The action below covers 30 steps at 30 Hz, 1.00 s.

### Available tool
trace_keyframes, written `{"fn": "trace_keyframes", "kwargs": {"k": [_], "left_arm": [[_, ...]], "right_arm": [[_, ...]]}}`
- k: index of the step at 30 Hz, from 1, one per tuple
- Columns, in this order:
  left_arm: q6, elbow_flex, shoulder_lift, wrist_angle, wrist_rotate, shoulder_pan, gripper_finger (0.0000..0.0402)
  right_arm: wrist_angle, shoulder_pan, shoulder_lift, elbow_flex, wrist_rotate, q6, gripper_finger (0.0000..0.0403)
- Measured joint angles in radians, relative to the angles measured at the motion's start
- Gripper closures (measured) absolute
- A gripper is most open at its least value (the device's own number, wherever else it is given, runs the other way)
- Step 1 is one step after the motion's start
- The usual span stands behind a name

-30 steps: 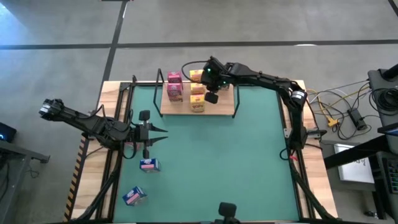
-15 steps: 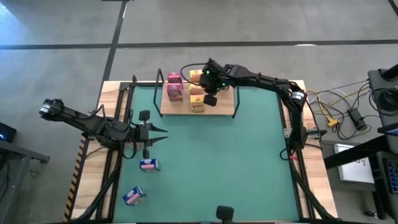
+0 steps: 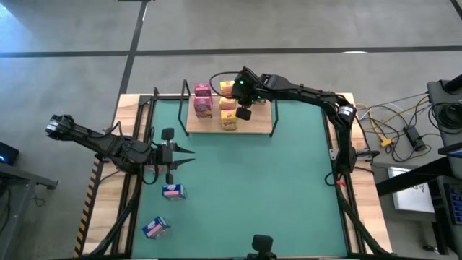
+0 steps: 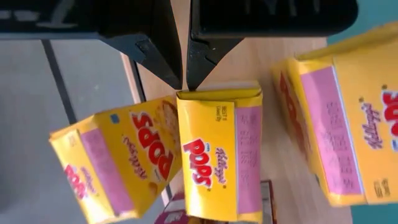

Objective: Stack cereal on shelf
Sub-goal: Adjust the yellow cereal boxes on the shelf

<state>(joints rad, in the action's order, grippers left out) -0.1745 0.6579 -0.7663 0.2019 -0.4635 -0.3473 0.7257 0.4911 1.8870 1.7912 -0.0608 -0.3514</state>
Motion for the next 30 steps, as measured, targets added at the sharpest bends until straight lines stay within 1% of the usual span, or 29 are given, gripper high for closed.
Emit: {"fn": "trace_keyframes", "kwargs": {"k": [3,9,14,16,20,22,26,30], "left_arm": [[0.000,0.000,0.000,0.000,0.000,0.000,0.0324],[0.000,0.000,0.000,0.000,0.000,0.000,0.0324],[0.000,0.000,0.000,0.000,0.000,0.000,0.0324],[0.000,0.000,0.000,0.000,0.000,0.000,0.0324],[0.000,0.000,0.000,0.000,0.000,0.000,0.0324],[0.000,0.000,0.000,0.000,0.000,0.000,0.0324],[0.000,0.000,0.000,0.000,0.000,0.000,0.0324],[0.000,0.000,0.000,0.000,0.000,0.000,0.0324]], "right_arm": [[-0.020,0.000,0.000,0.000,-0.003,-0.005,0.0390],[-0.018,0.000,-0.005,0.000,-0.061,0.000,0.0390],[-0.043,-0.005,-0.046,0.002,-0.068,0.026,0.0390],[-0.078,-0.006,-0.060,0.002,-0.033,0.046,0.0390],[-0.166,-0.007,-0.064,-0.002,0.136,0.081,0.0390],[-0.227,-0.008,-0.059,-0.012,0.195,0.091,0.0390],[-0.306,-0.014,-0.040,-0.040,0.218,0.092,0.0390],[-0.321,-0.014,-0.023,-0.049,0.219,0.091,0.0390]]}}
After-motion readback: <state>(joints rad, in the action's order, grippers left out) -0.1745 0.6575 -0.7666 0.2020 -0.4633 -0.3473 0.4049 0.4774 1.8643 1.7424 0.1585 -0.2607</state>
